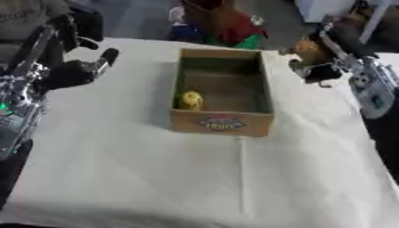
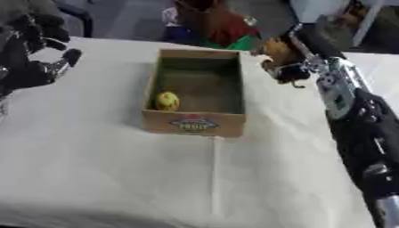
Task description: Pick up objects on the table and place them in the box.
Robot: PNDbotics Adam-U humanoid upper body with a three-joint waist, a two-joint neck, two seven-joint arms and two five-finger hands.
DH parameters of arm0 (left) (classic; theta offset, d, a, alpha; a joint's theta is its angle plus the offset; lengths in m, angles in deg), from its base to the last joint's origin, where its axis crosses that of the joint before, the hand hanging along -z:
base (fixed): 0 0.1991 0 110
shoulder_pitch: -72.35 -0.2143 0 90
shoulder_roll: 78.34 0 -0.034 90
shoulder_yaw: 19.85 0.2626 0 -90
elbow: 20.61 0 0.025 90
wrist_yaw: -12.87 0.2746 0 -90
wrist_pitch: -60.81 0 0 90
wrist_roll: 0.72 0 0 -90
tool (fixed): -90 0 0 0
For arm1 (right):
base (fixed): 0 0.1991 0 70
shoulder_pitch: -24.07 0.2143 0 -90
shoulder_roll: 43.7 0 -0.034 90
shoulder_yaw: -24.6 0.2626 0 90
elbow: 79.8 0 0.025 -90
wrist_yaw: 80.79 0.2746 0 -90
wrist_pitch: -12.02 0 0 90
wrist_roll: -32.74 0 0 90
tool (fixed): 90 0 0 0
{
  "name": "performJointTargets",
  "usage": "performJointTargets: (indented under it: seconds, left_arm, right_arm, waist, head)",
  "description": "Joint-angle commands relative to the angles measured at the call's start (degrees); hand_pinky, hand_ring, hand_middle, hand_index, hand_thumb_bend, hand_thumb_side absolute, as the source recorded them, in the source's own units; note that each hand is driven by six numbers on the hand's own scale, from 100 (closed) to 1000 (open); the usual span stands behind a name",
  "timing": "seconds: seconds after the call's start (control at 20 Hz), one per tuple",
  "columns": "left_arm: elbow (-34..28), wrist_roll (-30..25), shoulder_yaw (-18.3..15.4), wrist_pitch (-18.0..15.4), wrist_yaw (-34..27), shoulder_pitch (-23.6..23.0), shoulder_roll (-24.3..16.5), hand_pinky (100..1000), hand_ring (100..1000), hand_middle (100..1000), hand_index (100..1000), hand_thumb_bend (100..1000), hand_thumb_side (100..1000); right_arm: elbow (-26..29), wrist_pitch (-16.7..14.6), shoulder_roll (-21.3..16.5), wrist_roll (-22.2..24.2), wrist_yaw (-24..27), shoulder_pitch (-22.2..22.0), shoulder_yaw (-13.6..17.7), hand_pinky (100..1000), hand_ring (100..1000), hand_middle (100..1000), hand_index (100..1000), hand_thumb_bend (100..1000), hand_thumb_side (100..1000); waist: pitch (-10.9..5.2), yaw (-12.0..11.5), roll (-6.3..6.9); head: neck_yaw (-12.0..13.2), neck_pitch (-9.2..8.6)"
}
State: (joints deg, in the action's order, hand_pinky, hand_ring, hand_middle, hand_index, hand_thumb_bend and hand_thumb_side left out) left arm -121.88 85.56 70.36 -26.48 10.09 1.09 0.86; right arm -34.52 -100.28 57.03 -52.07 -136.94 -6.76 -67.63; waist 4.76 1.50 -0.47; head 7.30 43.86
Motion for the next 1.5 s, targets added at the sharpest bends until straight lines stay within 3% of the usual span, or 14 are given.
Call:
performJointTargets:
  seconds: [0.05, 0.55, 0.65, 0.85, 0.95, 1.15, 1.2, 1.5]
  left_arm:
    - [-1.3, -0.4, -0.3, -0.1, -0.3, 1.0, -0.8, 692, 686, 591, 749, 420, 100]
    - [-1.7, -1.3, 0.2, 0.0, -0.5, 1.6, -0.2, 692, 687, 591, 749, 417, 100]
    - [-1.7, -1.5, 0.2, 0.0, -0.4, 1.6, -0.2, 691, 687, 591, 749, 419, 100]
    - [-1.6, -1.7, 0.2, 0.2, -0.3, 1.5, -0.2, 690, 686, 591, 748, 417, 100]
    - [-1.5, -1.9, 0.2, 0.2, -0.2, 1.4, -0.2, 691, 687, 591, 748, 412, 100]
    - [-1.4, -2.1, 0.1, 0.2, -0.2, 1.4, -0.2, 691, 687, 591, 748, 412, 100]
    - [-1.4, -2.1, 0.1, 0.2, -0.2, 1.3, -0.3, 691, 687, 587, 748, 412, 100]
    - [-1.1, -2.2, -0.3, 0.1, -0.1, 0.9, -0.3, 691, 680, 585, 744, 406, 100]
  right_arm:
    - [1.0, -0.9, 2.5, 0.3, -2.0, 2.6, -0.3, 468, 359, 205, 395, 282, 164]
    - [-4.3, -1.3, 11.1, 1.8, -10.7, 2.4, -0.2, 502, 391, 247, 437, 249, 235]
    - [-6.2, -1.9, 11.4, 4.2, -13.2, 2.3, -0.5, 553, 444, 321, 537, 276, 281]
    - [-8.3, -3.4, 10.8, 10.9, -15.9, 2.6, 0.3, 647, 584, 555, 796, 317, 301]
    - [-8.5, -4.2, 10.3, 14.3, -15.9, 2.8, 0.7, 723, 778, 741, 896, 333, 290]
    - [-7.6, -5.0, 9.7, 18.9, -14.4, 2.9, 1.3, 740, 808, 767, 905, 334, 285]
    - [-7.0, -5.1, 9.3, 19.1, -13.6, 3.0, 1.7, 796, 899, 840, 925, 299, 234]
    - [-0.4, -3.5, 6.5, 14.5, -5.7, 2.8, 3.4, 771, 875, 794, 910, 225, 156]
  waist:
    - [-0.87, -0.5, 0.22]
    - [-0.37, -3.0, 0.37]
    - [-0.33, -3.1, 0.26]
    - [-0.36, -3.1, -0.08]
    - [-0.39, -3.0, -0.21]
    - [-0.43, -2.8, -0.29]
    - [-0.47, -2.7, -0.27]
    - [-0.52, -2.4, -0.20]
  head:
    - [-0.5, 0.26]
    - [-1.5, 0.26]
    - [-1.4, 0.26]
    - [-1.3, 0.26]
    - [-1.2, 0.26]
    - [-1.1, 0.26]
    - [-1.0, 0.26]
    - [-0.7, 0.26]
